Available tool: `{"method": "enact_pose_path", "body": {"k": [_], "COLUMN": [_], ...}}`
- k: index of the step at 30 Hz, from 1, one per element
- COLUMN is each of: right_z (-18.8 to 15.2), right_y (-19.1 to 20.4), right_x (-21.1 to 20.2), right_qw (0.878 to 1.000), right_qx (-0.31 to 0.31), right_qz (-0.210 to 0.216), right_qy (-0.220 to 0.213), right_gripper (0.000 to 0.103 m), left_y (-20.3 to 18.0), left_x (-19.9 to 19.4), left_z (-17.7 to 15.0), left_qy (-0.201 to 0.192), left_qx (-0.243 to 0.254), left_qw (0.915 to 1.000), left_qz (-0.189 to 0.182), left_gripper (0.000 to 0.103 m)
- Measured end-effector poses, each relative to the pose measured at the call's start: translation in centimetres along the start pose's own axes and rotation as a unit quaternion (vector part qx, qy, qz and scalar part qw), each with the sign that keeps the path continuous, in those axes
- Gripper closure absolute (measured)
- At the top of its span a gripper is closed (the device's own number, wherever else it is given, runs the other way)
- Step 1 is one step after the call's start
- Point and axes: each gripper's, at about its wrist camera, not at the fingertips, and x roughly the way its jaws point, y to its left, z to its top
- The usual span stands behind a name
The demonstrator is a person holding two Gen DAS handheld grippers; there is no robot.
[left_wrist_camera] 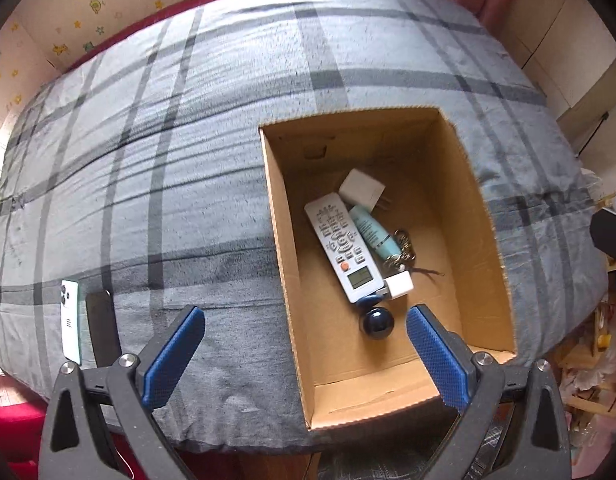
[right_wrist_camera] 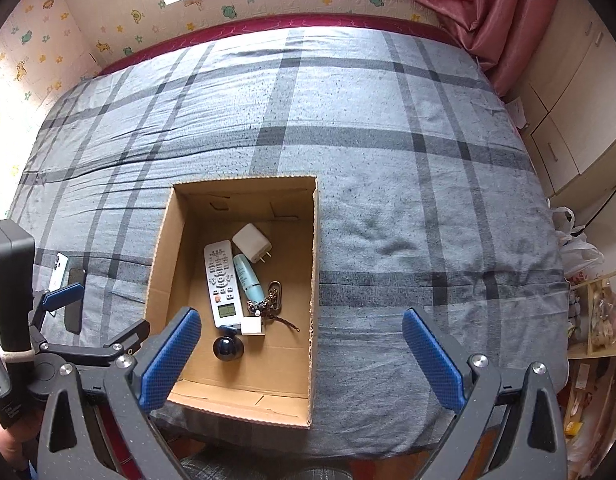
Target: Organize rigid objects
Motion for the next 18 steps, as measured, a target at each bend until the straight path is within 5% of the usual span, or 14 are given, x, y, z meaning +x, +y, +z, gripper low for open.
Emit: {"method": "enact_pose_path", "body": {"k": [18], "right_z": [0.7], "right_y": [-0.5], "right_x": [-8.7], "right_qw": [0.999], "right_qx": [-0.036], "right_qz": [-0.005], "right_qy": [-0.039], "right_gripper": [0.0], "left_y": [-3.9], "left_x": [-10.8], "left_z": [-0.2], "left_qy": [-0.053], "left_qx": [-0.011], "left_qw": [0.9985], "left_qz": [-0.009], "left_gripper": [0.0]}}
